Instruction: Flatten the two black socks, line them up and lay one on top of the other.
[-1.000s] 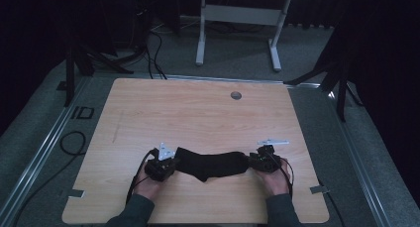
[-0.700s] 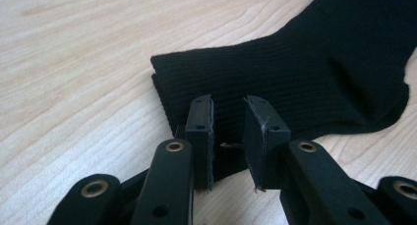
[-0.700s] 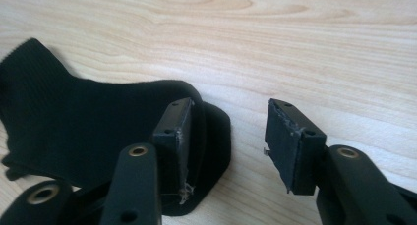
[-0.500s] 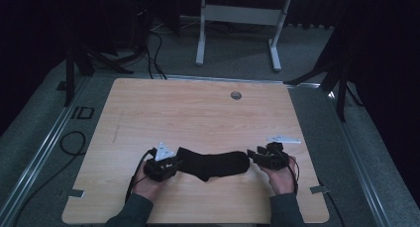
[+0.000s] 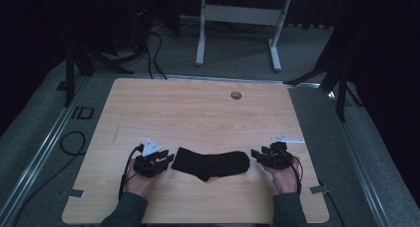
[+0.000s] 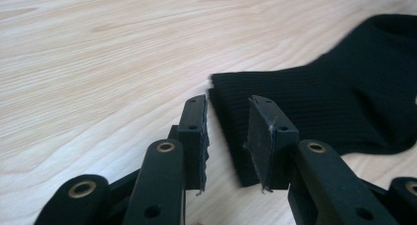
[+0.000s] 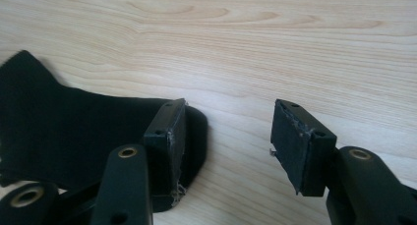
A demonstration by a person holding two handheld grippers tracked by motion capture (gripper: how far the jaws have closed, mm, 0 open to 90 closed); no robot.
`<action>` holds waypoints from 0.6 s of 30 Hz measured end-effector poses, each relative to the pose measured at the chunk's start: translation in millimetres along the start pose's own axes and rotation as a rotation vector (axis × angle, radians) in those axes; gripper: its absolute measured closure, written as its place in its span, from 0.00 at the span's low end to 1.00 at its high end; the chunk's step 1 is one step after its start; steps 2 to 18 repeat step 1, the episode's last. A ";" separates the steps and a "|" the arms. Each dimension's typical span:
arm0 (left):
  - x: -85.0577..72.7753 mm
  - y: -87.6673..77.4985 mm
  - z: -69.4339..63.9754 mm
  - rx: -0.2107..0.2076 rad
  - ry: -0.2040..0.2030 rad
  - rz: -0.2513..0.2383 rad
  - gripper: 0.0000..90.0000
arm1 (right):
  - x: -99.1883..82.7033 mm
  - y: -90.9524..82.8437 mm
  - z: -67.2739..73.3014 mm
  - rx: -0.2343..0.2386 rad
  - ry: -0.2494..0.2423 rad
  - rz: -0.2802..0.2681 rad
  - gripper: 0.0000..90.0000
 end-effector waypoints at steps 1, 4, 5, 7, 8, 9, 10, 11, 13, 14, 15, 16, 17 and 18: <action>-0.5 0.0 3.1 0.007 -0.012 0.003 0.75 | -0.3 0.5 -2.4 -0.010 -0.005 0.002 0.52; -0.5 0.0 3.1 0.007 -0.012 0.003 0.75 | -0.3 0.5 -2.4 -0.010 -0.005 0.002 0.52; -0.5 0.0 3.1 0.007 -0.012 0.003 0.75 | -0.3 0.5 -2.4 -0.010 -0.005 0.002 0.52; -0.5 0.0 3.1 0.007 -0.012 0.003 0.75 | -0.3 0.5 -2.4 -0.010 -0.005 0.002 0.52; -0.5 0.0 3.1 0.007 -0.012 0.003 0.75 | -0.3 0.5 -2.4 -0.010 -0.005 0.002 0.52; -0.5 0.0 3.1 0.007 -0.012 0.003 0.75 | -0.3 0.5 -2.4 -0.010 -0.005 0.002 0.52; -0.5 0.0 3.1 0.007 -0.012 0.003 0.75 | -0.3 0.5 -2.4 -0.010 -0.005 0.002 0.52; -0.5 0.0 3.1 0.007 -0.012 0.003 0.75 | -0.3 0.5 -2.4 -0.010 -0.005 0.002 0.52; -0.5 0.0 3.1 0.007 -0.012 0.003 0.75 | -0.3 0.5 -2.4 -0.010 -0.005 0.002 0.52; -0.5 0.0 3.1 0.007 -0.012 0.003 0.75 | -0.3 0.5 -2.4 -0.010 -0.005 0.002 0.52; -0.5 0.0 3.1 0.007 -0.012 0.003 0.75 | -0.3 0.5 -2.4 -0.010 -0.005 0.002 0.52; -0.5 0.0 3.1 0.007 -0.012 0.003 0.75 | -0.3 0.5 -2.4 -0.010 -0.005 0.002 0.52; -0.5 0.0 3.1 0.007 -0.012 0.003 0.75 | -0.3 0.5 -2.4 -0.010 -0.005 0.002 0.52; -0.5 0.0 3.1 0.007 -0.012 0.003 0.75 | -0.3 0.5 -2.4 -0.010 -0.005 0.002 0.52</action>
Point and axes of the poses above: each handheld gripper's, and its own axes: y roughly forward along the jaws, x roughly out of its top, z roughly to its left, the point moved 8 cm from there along y, roughly forward along the jaws, and after that the axes turned 11 degrees about z, right-handed, at the moved point
